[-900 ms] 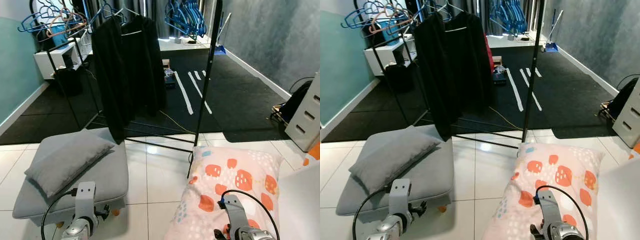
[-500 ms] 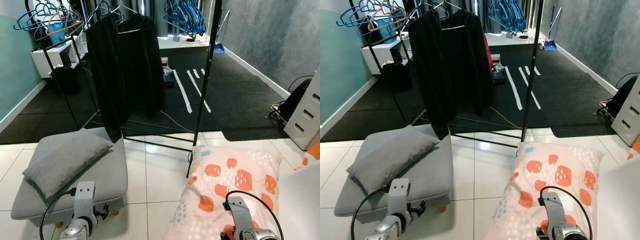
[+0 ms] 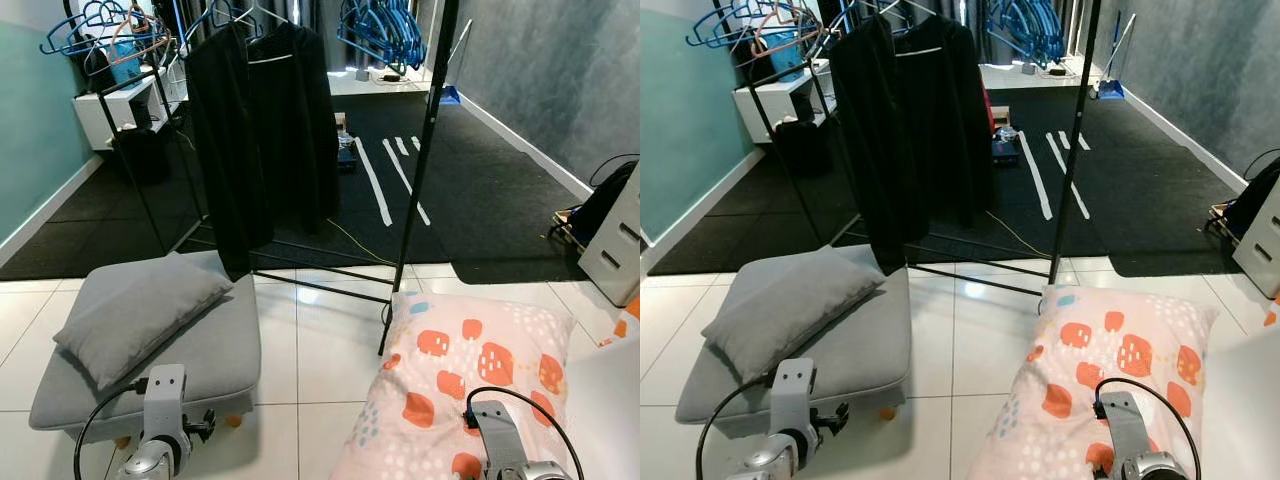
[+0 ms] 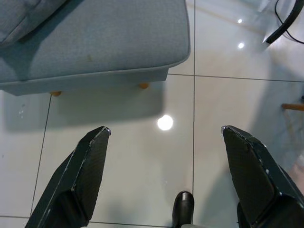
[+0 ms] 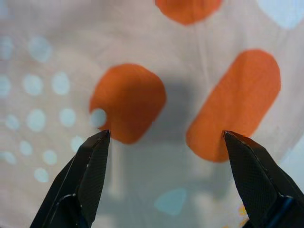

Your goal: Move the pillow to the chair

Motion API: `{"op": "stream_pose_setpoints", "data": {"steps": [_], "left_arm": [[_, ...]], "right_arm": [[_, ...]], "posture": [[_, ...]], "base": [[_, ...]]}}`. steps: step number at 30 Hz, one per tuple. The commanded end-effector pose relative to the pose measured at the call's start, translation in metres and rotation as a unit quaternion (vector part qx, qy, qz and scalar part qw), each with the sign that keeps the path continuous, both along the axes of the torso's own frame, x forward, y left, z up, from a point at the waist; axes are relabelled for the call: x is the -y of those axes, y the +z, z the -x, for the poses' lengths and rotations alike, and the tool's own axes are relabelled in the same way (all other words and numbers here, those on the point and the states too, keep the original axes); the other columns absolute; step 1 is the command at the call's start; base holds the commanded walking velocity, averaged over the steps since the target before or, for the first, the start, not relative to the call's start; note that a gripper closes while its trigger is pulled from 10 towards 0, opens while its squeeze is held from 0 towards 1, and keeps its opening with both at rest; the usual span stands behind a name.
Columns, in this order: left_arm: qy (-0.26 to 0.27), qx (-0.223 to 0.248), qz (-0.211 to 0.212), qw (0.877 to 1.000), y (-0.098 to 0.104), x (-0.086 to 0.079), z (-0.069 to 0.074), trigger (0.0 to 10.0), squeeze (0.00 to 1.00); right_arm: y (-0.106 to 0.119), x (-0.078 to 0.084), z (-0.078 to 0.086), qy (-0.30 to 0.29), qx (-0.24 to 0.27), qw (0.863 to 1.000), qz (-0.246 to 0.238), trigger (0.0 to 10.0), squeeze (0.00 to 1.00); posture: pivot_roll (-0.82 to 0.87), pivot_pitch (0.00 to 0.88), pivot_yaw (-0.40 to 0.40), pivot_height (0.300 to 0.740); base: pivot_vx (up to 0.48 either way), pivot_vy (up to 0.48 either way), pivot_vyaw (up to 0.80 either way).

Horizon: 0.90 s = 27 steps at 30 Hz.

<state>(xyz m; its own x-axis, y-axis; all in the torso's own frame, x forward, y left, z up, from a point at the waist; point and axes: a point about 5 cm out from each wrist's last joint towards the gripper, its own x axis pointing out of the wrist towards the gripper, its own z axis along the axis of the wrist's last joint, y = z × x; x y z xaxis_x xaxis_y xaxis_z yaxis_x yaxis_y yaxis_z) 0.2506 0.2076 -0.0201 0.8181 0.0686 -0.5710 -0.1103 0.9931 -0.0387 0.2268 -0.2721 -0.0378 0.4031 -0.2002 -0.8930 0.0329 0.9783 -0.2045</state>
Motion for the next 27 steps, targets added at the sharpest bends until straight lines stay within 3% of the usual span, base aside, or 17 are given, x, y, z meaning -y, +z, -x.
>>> {"op": "stream_pose_setpoints", "data": {"steps": [1, 12, 14, 27], "left_arm": [[0.003, -0.005, -0.002, 1.0, 0.0, -0.004, 0.002, 10.0, 0.0], [0.009, -0.023, 0.003, 1.0, -0.004, -0.004, 0.006, 10.0, 0.0], [0.011, -0.027, 0.004, 1.0, -0.006, -0.005, 0.008, 10.0, 0.0], [0.012, -0.031, 0.0, 0.999, -0.008, -0.003, 0.009, 10.0, 0.0]], "right_arm": [[0.001, -0.006, -0.005, 0.004, 0.013, 1.0, -0.013, 10.0, 0.0], [0.006, -0.013, -0.017, 0.016, 0.047, 0.998, -0.033, 10.0, 0.0], [0.012, -0.02, -0.028, 0.027, 0.088, 0.994, -0.052, 10.0, 0.0], [0.024, -0.027, -0.045, 0.037, 0.139, 0.986, -0.08, 10.0, 0.0]], "posture": [[-0.12, 0.081, -0.011, 0.712], [-0.12, 0.078, -0.015, 0.712], [-0.13, 0.065, -0.019, 0.712], [-0.13, 0.051, -0.025, 0.712]], "base": [[0.0, 0.0, 0.0], [-0.366, 0.0, 0.0], [0.0, 0.0, 0.0], [0.0, 0.0, 0.0]]}}
